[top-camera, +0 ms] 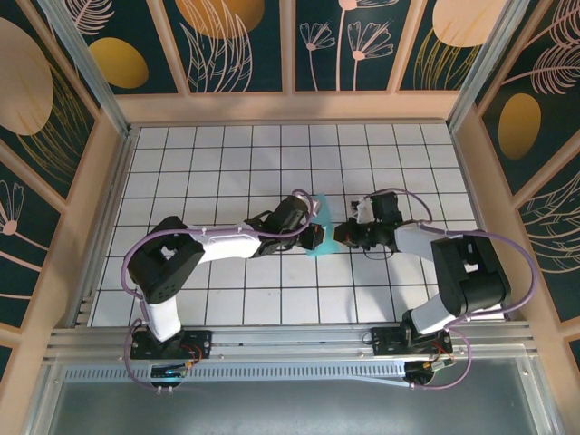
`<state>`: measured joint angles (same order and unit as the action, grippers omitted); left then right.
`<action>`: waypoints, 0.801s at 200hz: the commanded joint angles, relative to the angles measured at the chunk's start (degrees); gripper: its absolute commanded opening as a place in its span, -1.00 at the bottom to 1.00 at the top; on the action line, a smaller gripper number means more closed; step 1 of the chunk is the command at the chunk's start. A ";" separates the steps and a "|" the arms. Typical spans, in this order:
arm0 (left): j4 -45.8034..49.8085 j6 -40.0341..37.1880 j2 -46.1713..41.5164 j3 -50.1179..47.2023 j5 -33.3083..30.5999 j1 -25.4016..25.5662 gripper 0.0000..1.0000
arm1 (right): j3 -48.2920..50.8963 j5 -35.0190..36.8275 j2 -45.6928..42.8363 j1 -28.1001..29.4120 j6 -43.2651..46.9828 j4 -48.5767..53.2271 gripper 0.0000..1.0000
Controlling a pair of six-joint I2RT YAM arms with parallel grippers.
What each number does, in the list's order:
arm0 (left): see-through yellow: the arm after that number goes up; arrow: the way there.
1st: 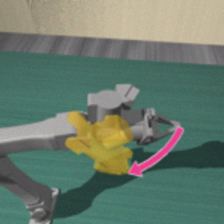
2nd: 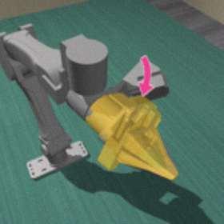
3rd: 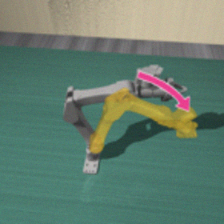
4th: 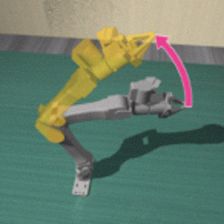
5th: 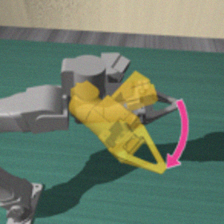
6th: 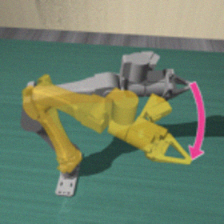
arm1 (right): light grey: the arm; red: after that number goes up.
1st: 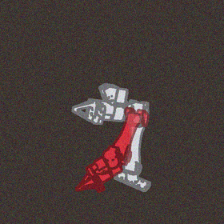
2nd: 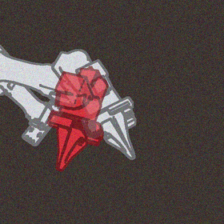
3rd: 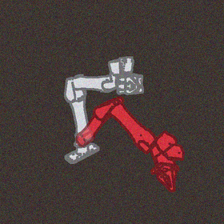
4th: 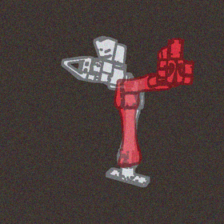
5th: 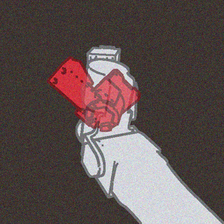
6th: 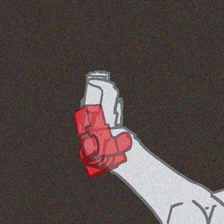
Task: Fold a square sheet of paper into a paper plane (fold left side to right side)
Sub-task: Fold the triangle a second time at the center of the table.
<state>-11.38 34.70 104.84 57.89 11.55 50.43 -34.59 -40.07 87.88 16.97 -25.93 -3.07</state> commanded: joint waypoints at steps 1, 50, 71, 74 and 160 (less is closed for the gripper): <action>-1.23 1.67 1.00 -0.45 1.32 -0.48 -1.00 | -1.38 1.33 2.60 1.85 -0.96 -1.81 -1.00; 0.30 1.64 1.75 -0.70 1.02 -0.97 -1.00 | -3.07 3.46 4.88 2.91 -0.02 1.18 -1.00; 0.39 1.65 1.95 -0.98 1.29 -1.13 -1.00 | -3.08 4.03 5.17 2.98 0.49 2.39 -1.00; 0.35 1.65 1.95 -0.98 1.28 -1.21 -1.00 | -2.99 4.04 5.27 3.02 0.53 2.45 -1.00; -0.29 0.03 1.77 -3.22 2.69 -3.01 -1.00 | -4.06 6.02 8.13 3.43 2.51 6.82 -1.00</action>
<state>-11.49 35.64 105.93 56.47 13.06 48.27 -37.74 -36.16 94.56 19.88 -25.19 0.49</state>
